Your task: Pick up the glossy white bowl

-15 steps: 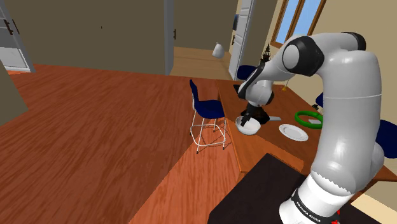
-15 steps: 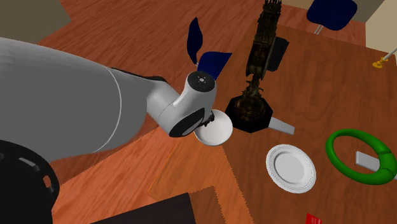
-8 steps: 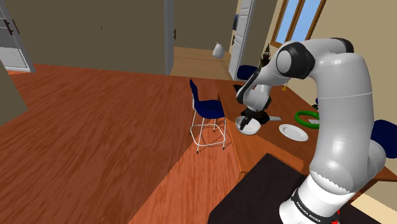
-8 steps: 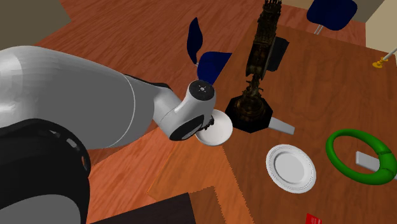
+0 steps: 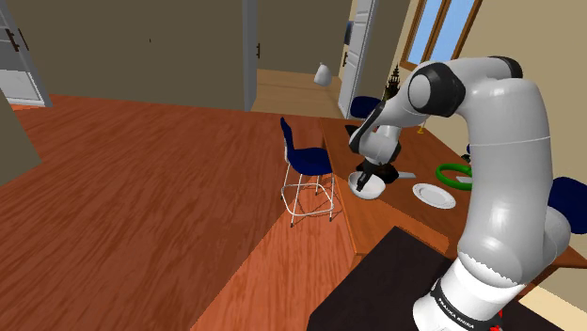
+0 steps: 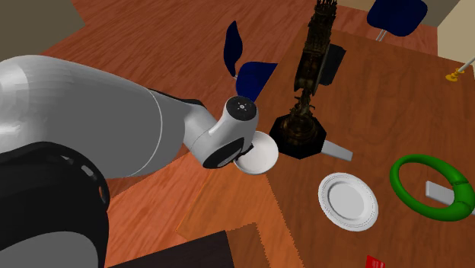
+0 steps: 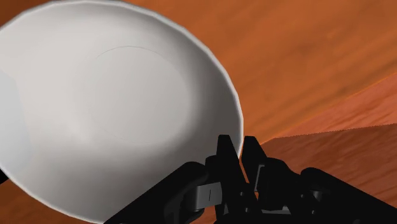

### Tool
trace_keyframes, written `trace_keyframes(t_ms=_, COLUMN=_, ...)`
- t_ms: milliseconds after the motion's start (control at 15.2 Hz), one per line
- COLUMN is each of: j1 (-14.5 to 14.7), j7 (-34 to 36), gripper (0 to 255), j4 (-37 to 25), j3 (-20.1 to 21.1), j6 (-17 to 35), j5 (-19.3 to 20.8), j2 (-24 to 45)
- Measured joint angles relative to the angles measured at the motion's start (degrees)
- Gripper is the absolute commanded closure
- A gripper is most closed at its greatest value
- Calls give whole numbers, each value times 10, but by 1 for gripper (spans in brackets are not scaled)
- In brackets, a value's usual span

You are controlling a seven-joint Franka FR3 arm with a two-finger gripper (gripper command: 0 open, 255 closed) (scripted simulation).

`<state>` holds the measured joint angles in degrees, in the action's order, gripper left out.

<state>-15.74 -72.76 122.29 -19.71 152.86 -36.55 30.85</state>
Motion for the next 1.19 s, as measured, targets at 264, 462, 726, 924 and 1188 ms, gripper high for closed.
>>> trace_keyframes(t_ms=264, j1=5, j7=7, gripper=255, j4=3, j3=-7, j6=-6, j5=8, j2=-9)
trace_keyframes(t_ms=462, j1=16, j7=22, gripper=255, j4=7, j3=-20, j6=-20, j5=24, j2=-28)
trace_keyframes(t_ms=726, j1=28, j7=39, gripper=255, j4=14, j3=-37, j6=-38, j5=47, j2=-54)
trace_keyframes(t_ms=924, j1=37, j7=53, gripper=255, j4=15, j3=-49, j6=-53, j5=64, j2=-72)
trace_keyframes(t_ms=1188, j1=48, j7=72, gripper=255, j4=19, j3=-65, j6=-71, j5=88, j2=-98)
